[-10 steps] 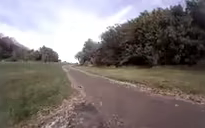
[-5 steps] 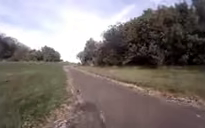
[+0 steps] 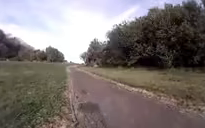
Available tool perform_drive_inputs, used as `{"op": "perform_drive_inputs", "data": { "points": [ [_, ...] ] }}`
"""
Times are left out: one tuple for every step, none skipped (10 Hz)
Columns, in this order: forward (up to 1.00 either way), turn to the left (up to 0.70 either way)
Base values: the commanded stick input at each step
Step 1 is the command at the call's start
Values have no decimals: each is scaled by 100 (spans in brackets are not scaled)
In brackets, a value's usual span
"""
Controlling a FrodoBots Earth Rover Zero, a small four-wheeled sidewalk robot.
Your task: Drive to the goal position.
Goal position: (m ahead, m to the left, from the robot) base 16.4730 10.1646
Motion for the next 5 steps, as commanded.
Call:
{"op": "perform_drive_inputs", "data": {
  "points": [
    [85,34],
    [85,34],
    [85,10],
    [85,1],
    [85,0]
  ]
}}
